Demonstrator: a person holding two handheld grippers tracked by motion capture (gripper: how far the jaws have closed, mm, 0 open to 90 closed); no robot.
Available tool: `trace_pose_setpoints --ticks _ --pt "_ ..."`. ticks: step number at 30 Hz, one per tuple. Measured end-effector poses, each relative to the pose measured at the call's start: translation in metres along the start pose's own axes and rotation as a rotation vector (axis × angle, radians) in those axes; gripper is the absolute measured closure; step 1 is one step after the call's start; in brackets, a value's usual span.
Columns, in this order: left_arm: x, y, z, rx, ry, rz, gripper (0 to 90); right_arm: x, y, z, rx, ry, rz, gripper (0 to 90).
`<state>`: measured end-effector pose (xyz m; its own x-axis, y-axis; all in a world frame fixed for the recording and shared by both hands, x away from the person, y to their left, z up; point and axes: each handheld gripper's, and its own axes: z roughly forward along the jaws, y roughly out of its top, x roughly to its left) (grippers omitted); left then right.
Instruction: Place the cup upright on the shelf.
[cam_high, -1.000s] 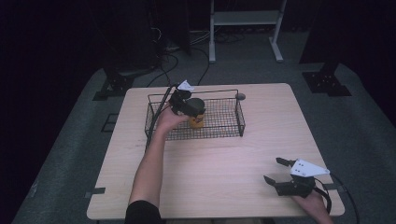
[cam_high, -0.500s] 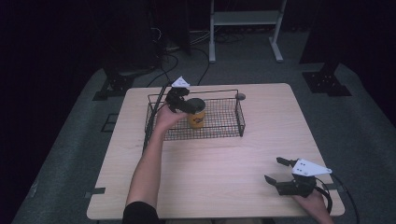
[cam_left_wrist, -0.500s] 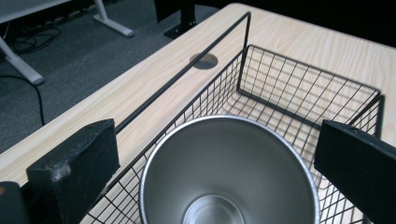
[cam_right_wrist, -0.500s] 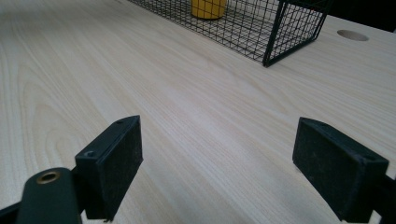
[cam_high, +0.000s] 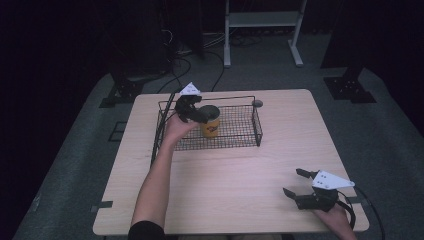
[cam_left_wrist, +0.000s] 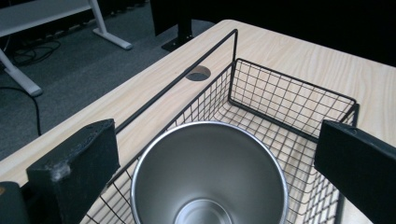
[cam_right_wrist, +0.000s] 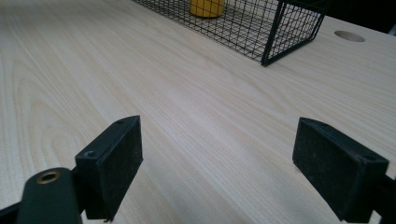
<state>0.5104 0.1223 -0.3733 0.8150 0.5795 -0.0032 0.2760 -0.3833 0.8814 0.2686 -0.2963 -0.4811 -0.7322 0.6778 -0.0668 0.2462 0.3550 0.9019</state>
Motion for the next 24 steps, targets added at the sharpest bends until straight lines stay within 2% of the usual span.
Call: trace_pose_setpoints --ticks 11,24 --pt "-0.005 -0.005 -0.022 -0.044 -0.011 -0.012 0.0 0.0 0.0 0.0 0.006 -0.007 0.002 15.0" --pt "-0.015 -0.003 -0.028 -0.077 -0.031 0.005 0.0 0.001 0.0 0.001 0.007 -0.01 -0.006 14.9"
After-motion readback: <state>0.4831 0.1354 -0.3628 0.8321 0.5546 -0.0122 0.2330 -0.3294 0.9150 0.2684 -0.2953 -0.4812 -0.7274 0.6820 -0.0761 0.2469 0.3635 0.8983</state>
